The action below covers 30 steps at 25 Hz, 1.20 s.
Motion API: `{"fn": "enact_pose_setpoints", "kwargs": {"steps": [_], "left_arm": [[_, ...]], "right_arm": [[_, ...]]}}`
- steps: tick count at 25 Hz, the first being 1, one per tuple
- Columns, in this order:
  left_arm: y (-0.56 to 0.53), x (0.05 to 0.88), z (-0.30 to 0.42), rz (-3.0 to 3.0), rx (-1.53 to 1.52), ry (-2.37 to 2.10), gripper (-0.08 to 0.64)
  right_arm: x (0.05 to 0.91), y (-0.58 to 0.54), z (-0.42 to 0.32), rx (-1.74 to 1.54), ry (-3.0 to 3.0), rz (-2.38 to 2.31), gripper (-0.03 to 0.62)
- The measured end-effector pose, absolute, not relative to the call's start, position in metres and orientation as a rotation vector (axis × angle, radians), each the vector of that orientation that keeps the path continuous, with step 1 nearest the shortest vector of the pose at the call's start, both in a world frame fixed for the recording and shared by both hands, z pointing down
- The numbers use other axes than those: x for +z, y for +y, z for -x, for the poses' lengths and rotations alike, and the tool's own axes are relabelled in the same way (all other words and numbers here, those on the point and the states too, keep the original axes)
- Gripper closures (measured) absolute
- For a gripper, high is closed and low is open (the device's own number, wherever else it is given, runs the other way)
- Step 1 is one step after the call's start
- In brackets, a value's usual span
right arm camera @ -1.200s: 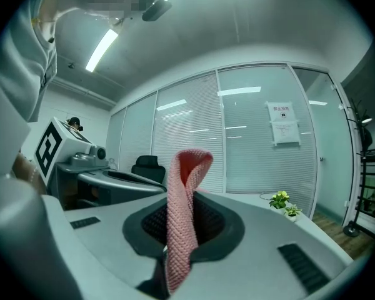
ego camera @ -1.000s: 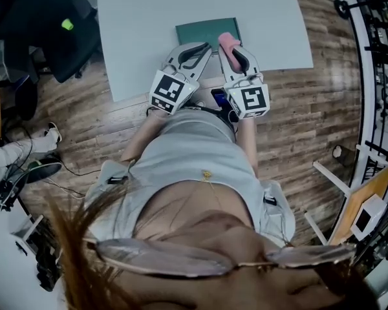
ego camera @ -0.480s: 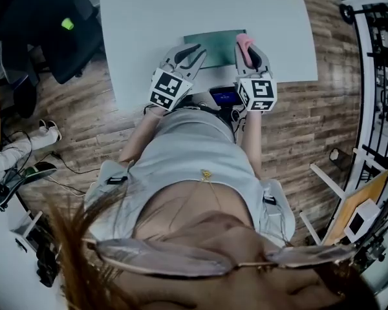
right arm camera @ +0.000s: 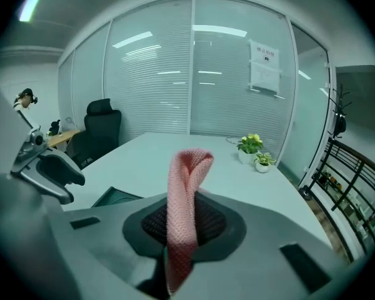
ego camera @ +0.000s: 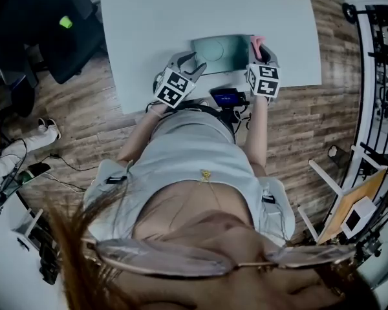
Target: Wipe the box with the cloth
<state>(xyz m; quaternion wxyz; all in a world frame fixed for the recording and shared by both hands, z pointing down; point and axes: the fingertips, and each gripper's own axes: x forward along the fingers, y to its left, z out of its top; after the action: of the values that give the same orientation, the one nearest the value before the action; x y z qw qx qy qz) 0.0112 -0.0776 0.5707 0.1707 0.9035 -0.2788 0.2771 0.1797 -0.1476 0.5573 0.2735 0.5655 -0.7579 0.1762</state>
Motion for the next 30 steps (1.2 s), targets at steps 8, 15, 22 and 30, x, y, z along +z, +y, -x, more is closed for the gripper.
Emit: {"fn": "enact_pose_setpoints", "kwargs": {"steps": [8, 15, 22, 30], "left_arm": [[-0.062, 0.611, -0.013, -2.532, 0.909, -0.672, 0.315], [-0.049, 0.629, -0.025, -2.514, 0.993, -0.628, 0.282], [-0.050, 0.633, -0.025, -2.513, 1.039, -0.652, 0.273], [-0.048, 0.636, -0.027, -2.512, 1.057, -0.642, 0.272]], "right_arm": [[0.601, -0.163, -0.194, 0.488, -1.903, -1.461, 0.554], [0.628, -0.170, -0.199, 0.472, -1.815, -1.378, 0.554], [0.639, -0.175, -0.200, 0.444, -1.777, -1.334, 0.554], [0.643, -0.173, -0.198, 0.490, -1.795, -1.331, 0.555]]}}
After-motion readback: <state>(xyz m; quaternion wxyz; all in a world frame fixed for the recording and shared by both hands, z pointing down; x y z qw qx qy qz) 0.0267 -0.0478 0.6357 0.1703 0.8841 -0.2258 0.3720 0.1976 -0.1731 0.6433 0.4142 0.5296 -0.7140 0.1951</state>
